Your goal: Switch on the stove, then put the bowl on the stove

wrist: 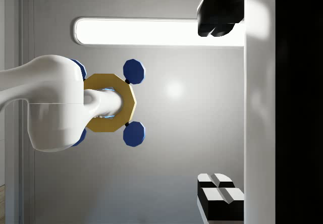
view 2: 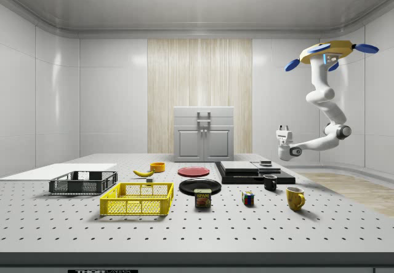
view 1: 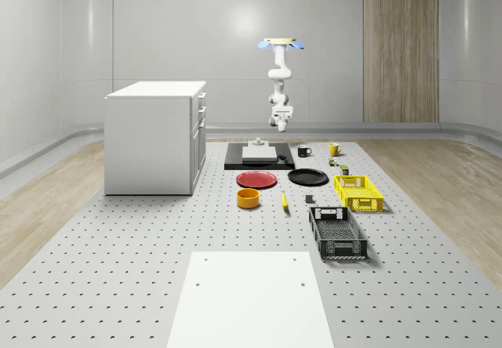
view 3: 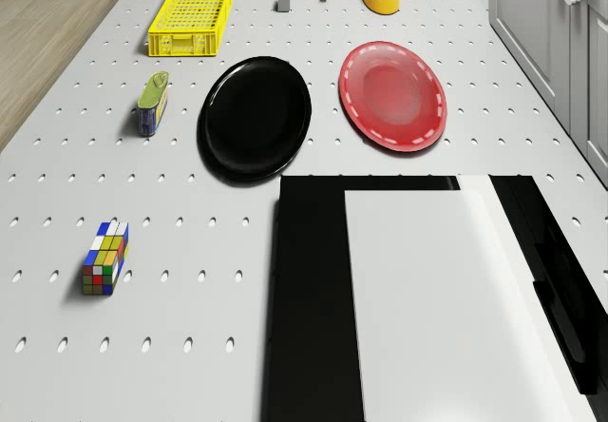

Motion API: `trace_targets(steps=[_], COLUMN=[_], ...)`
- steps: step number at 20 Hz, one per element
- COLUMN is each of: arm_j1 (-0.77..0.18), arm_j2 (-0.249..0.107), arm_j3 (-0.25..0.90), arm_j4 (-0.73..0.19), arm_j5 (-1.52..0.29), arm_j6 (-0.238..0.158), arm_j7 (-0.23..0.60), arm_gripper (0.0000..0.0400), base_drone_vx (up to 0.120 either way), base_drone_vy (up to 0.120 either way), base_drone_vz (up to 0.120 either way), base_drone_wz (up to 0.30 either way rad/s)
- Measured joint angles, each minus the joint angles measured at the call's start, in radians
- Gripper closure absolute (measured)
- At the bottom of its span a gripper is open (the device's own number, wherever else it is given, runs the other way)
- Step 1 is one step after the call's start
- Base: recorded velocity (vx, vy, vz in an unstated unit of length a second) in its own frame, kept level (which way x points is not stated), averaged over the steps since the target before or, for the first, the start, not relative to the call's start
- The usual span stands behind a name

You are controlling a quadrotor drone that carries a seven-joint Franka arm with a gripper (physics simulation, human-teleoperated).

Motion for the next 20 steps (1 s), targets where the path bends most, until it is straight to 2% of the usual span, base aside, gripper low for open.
trace_targets(steps=[20], arm_j1=[-0.005], arm_j2=[-0.01], arm_j3=[0.012], arm_j4=[-0.01], arm_j5=[-0.016], arm_j6=[0.015], arm_j7=[0.001], arm_gripper=[0.0], base_drone_vx=[0.12], base_drone_vy=[-0.12], base_drone_vz=[0.0], base_drone_wz=[0.0])
